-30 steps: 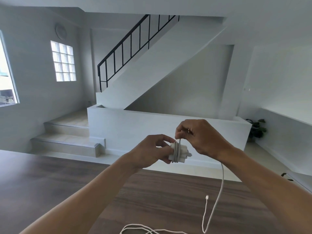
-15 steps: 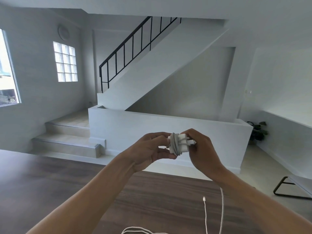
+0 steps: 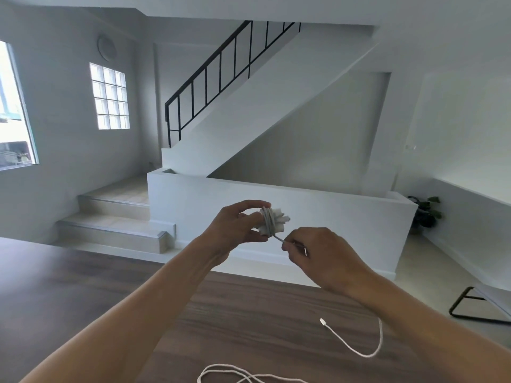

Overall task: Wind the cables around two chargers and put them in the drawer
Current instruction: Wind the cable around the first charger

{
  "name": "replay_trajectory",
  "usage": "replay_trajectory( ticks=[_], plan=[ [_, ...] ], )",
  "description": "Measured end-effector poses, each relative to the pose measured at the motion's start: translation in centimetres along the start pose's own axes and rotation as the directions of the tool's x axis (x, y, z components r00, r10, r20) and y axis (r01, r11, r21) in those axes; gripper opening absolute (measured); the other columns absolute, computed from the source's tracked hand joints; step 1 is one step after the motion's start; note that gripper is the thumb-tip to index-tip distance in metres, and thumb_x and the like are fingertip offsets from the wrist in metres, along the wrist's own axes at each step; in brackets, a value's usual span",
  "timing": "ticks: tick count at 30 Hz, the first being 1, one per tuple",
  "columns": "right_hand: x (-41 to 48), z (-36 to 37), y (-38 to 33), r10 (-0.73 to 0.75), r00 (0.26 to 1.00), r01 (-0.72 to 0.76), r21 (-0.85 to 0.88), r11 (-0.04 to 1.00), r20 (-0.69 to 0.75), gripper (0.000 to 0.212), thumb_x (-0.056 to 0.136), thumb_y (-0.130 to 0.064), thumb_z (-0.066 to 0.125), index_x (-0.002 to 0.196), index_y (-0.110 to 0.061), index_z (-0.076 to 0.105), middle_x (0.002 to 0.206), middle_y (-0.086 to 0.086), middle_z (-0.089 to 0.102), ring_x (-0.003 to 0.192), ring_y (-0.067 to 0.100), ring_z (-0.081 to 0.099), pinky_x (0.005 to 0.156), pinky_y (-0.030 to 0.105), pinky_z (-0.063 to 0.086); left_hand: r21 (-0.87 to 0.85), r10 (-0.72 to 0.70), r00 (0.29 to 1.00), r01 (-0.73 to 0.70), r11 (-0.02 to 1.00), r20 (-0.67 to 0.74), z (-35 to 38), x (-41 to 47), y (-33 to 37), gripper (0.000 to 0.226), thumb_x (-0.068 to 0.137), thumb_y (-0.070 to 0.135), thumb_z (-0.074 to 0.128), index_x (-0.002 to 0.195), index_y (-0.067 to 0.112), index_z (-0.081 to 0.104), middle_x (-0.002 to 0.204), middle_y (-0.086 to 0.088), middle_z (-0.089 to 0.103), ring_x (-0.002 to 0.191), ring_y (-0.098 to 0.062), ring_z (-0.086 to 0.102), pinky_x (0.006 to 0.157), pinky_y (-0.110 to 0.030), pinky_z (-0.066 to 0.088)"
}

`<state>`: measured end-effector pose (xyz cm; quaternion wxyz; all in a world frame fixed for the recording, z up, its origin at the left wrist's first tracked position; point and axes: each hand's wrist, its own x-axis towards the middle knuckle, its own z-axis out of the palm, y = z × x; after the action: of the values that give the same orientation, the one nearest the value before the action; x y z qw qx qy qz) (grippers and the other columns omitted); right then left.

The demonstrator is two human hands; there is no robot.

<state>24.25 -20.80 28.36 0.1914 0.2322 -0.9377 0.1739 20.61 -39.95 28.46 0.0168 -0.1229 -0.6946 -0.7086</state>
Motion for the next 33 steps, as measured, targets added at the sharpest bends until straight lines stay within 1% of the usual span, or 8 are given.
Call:
replay_trajectory(
  ticks=[8,13,18,21,24,27,30,33],
  plan=[
    [2.1,-4.1,-0.7,-0.136,0.990,0.123,-0.213,0.969,-0.047,0.021,0.094,-0.034,0.049,0.087,-0.023,0.066,0.088,-0.009,0.063,0.078,0.019,0.059,0.071,0.034,0.049,0.208,0.058,0.998,-0.062,0.976,0.028,0.0,0.3,0.3,0.028,0.091,0.002,0.057,0.099,0.024,0.072,0.078,-0.017,0.065,0.068,-0.026,0.070,0.069,-0.028,0.060],
    [3.4,-5.0,0.6,-0.151,0.986,0.136,-0.173,0.975,-0.072,0.018,0.094,-0.035,0.055,0.088,-0.029,0.070,0.086,-0.017,0.058,0.076,0.009,0.053,0.067,0.027,0.038,0.287,0.082,0.985,-0.123,0.950,0.151,0.7,-0.5,0.5,0.032,0.092,0.006,0.056,0.102,0.030,0.074,0.083,-0.014,0.064,0.073,-0.031,0.073,0.082,-0.034,0.060],
    [3.6,-4.6,2.1,-0.075,0.994,0.080,0.065,0.995,-0.077,0.016,0.091,-0.036,0.062,0.088,-0.026,0.074,0.084,-0.013,0.066,0.072,0.002,0.056,0.066,0.025,0.043,0.148,0.065,0.963,-0.107,0.983,0.263,0.6,-1.2,1.3,0.032,0.093,-0.001,0.052,0.109,0.018,0.072,0.081,-0.017,0.065,0.073,-0.027,0.069,0.077,-0.034,0.059],
    [3.3,-4.3,2.5,-0.030,0.998,0.040,0.190,0.981,-0.055,0.020,0.094,-0.031,0.057,0.089,-0.026,0.075,0.080,-0.019,0.068,0.070,-0.004,0.059,0.064,0.015,0.041,-0.018,0.050,0.952,-0.047,0.999,0.303,0.5,-1.4,1.8,0.033,0.088,0.003,0.055,0.115,0.012,0.069,0.099,-0.033,0.064,0.086,-0.033,0.067,0.077,-0.033,0.058],
    [2.7,-3.1,2.7,0.040,0.999,-0.035,0.234,0.972,-0.019,0.038,0.096,-0.016,0.050,0.062,-0.031,0.059,0.051,-0.022,0.057,0.051,-0.003,0.052,0.052,0.011,0.035,-0.179,0.056,0.947,0.002,0.984,0.318,0.7,-1.4,2.3,0.035,0.083,0.007,0.058,0.116,0.010,0.069,0.108,-0.026,0.066,0.091,-0.038,0.063,0.076,-0.032,0.058],
    [2.0,-1.6,2.2,0.089,0.996,-0.079,0.265,0.961,-0.024,0.045,0.097,-0.027,0.048,0.053,-0.031,0.054,0.047,-0.019,0.054,0.044,0.002,0.044,0.048,0.015,0.032,-0.267,0.074,0.958,0.003,0.964,0.278,1.1,-1.2,2.6,0.029,0.093,0.000,0.052,0.114,0.009,0.069,0.108,-0.019,0.068,0.090,-0.038,0.063,0.079,-0.034,0.060],
    [1.1,-0.1,1.5,0.077,0.996,-0.064,0.274,0.960,-0.035,0.037,0.099,-0.035,0.045,0.071,-0.050,0.063,0.052,-0.011,0.055,0.048,0.003,0.049,0.050,0.015,0.035,-0.298,0.079,0.974,-0.013,0.954,0.211,1.5,-1.2,2.5,0.030,0.097,-0.003,0.045,0.109,0.008,0.070,0.100,-0.017,0.072,0.081,-0.033,0.068,0.074,-0.032,0.060],
    [0.4,1.0,1.0,0.076,0.997,-0.077,0.207,0.975,0.008,0.028,0.101,-0.034,0.041,0.103,-0.031,0.069,0.059,-0.012,0.056,0.055,0.005,0.053,0.063,0.024,0.043,-0.288,0.058,0.990,-0.019,0.957,0.127,1.8,-1.1,2.3,0.027,0.097,-0.001,0.046,0.104,0.008,0.070,0.094,-0.010,0.076,0.083,-0.024,0.074,0.078,-0.036,0.062]
  ],
)
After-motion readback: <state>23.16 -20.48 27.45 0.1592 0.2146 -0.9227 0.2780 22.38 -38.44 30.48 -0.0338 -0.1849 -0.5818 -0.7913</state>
